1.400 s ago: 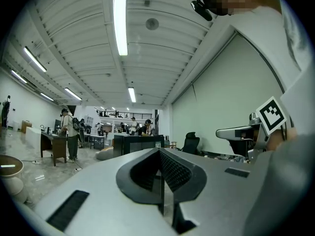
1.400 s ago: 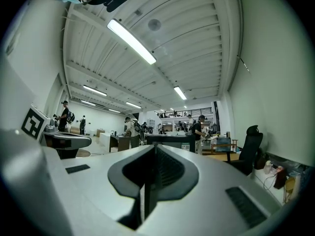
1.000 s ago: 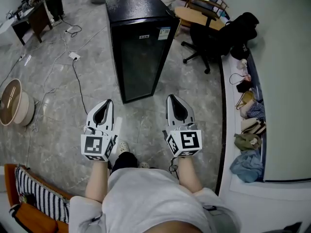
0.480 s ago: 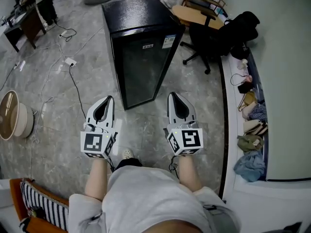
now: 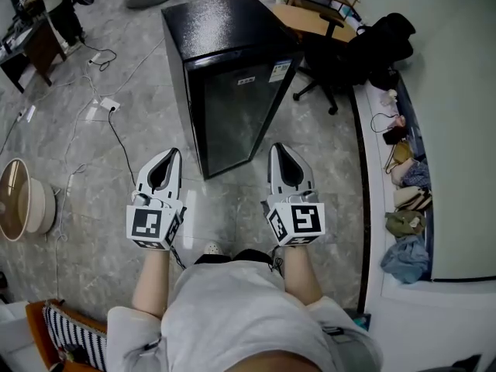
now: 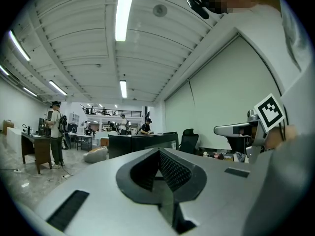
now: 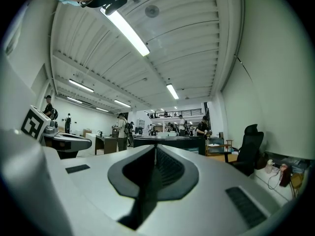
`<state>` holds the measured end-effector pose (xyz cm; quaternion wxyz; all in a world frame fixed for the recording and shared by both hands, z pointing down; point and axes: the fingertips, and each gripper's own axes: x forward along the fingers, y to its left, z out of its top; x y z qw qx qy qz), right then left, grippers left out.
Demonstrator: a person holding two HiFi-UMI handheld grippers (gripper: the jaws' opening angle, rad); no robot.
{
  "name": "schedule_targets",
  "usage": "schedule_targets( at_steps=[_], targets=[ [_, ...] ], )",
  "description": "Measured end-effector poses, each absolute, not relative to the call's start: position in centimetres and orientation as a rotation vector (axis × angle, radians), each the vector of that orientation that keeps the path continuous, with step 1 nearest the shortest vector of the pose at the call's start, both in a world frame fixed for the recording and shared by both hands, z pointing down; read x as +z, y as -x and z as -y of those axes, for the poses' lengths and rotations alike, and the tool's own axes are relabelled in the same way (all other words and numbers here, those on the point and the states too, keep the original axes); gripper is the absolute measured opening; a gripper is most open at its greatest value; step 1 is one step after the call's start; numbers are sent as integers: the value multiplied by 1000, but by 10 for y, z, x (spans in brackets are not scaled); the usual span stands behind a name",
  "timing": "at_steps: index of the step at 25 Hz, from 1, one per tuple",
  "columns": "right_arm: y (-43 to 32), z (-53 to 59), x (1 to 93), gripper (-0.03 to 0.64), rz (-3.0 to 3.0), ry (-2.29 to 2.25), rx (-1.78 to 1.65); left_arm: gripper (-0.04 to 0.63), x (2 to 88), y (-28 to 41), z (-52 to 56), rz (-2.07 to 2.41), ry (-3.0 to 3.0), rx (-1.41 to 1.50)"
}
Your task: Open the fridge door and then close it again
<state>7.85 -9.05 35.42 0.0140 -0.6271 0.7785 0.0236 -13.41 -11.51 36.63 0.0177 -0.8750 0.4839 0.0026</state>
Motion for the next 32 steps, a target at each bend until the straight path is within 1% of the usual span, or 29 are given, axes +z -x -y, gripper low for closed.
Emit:
schedule_targets(
  at_steps=[5,22,32],
  targets=[
    [-73,99,356,25,-2419,1982,69,15,369,139,131,-1491,2740,4],
    [-106,156,367,25,-2480,2003,30,15,384,115,182,-1553,2773,-22],
    [-114,192,410,25,-2580,2008,-92,15,415,108,203,-1646,2795,-155]
  ],
)
